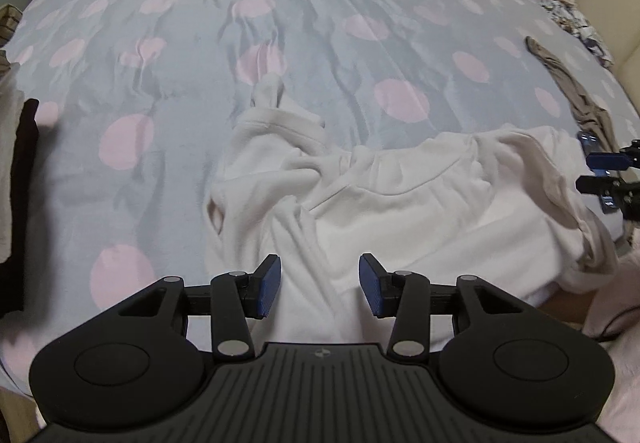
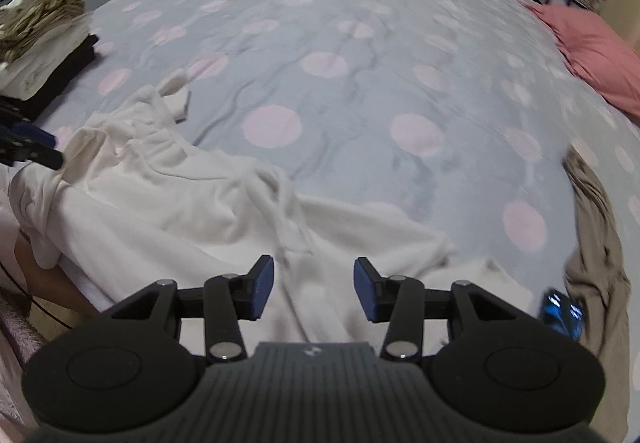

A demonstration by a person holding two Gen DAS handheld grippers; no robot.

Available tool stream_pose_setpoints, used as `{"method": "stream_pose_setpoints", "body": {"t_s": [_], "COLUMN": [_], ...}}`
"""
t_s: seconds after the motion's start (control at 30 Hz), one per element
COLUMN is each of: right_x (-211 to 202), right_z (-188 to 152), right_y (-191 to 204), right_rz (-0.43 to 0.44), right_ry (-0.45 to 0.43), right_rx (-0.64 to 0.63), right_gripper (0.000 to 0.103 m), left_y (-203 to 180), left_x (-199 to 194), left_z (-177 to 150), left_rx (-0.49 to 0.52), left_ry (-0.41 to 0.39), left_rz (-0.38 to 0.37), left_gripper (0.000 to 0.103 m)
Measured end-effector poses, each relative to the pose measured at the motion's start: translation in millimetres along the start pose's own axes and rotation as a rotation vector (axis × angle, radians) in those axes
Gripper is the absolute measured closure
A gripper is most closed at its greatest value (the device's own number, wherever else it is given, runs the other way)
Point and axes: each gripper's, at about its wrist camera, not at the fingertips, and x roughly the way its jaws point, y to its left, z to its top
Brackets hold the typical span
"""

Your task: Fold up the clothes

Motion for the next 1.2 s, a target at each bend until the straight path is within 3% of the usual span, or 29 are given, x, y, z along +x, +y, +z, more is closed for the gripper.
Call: {"method": "stream_pose_setpoints", "body": {"t_s": [0.1, 0.27, 0.43, 0.5, 0.67, 0.83, 1.2], "right_x": [13, 33, 46, 44, 28, -2, -139], "right_z": [4, 8, 5, 4, 6, 13, 63], "right_y": [7, 10, 1, -6, -23, -30, -33], "right_rz": [0.004, -0.011, -0.016, -0.021, -0.077, -0.137, -0.276], "right_ry": [-0.005, -0.005, 0.03, 0.021, -0.039, -0.156, -0.525], "right_rx": [-0.033, -0.066, -0.06, -0.034, 0.049, 0.085, 0.078], "right_gripper": [0.044, 0.046, 0.085, 0.089, 0.091, 0.092, 0.092], "left_y": [-5, -5, 8, 16, 40, 54, 47], "left_x": [13, 29, 34, 30, 6, -38, -184], "left_z": [2, 3, 2, 1, 0, 3, 31], "left_rx": [-0.007, -0.014, -0.025, -0.035, -0.085, -0.117, -0.099], "left_ry": [0.01, 0.036, 0.057, 0.049, -0.002, -0.133, -0.585], "left_rz": [0.049, 0.104, 0.125, 0.119, 0.117, 0.125, 0.153], "left_gripper": [0.059, 0.06, 0.089, 0.099, 0.102, 0.102, 0.103]}}
